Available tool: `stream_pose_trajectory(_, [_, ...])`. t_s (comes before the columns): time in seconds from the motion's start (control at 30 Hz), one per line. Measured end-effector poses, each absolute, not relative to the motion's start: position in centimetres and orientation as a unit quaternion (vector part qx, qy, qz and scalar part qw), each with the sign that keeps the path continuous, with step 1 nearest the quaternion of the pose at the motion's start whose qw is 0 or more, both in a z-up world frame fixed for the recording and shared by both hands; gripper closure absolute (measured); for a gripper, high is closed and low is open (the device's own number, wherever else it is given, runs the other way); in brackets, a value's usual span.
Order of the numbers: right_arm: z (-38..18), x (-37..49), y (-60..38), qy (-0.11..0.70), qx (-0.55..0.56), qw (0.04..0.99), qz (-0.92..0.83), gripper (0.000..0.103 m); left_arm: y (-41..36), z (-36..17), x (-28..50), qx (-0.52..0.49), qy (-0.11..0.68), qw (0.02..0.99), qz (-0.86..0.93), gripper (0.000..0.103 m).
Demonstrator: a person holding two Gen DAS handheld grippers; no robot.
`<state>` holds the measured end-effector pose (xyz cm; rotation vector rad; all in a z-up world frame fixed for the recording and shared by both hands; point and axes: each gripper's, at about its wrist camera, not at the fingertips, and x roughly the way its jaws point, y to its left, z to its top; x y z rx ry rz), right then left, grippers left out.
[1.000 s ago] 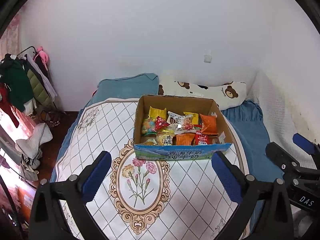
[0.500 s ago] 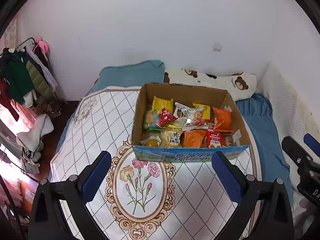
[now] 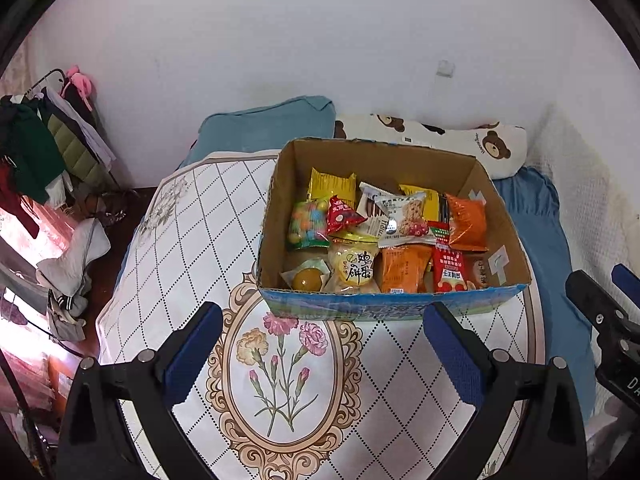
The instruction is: Organize snacks
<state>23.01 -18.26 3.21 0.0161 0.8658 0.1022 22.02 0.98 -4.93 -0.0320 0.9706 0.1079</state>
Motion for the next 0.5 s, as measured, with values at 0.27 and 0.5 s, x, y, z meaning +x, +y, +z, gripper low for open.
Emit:
stream_pose_trajectory(0.27, [2.4, 23.4, -18.1, 0.424, 0.002, 0.904, 0.048, 0.000, 0.9, -5.1, 22.1, -0.020, 0.469, 0.882, 0.046, 0.000])
stream_pose_trajectory(0.5, [1.8, 23.4, -18.2, 0.430, 0.002, 0.902, 0.047, 0.000, 0.8, -5.1, 22.1, -0.021, 0.469, 0.882, 0.041, 0.000])
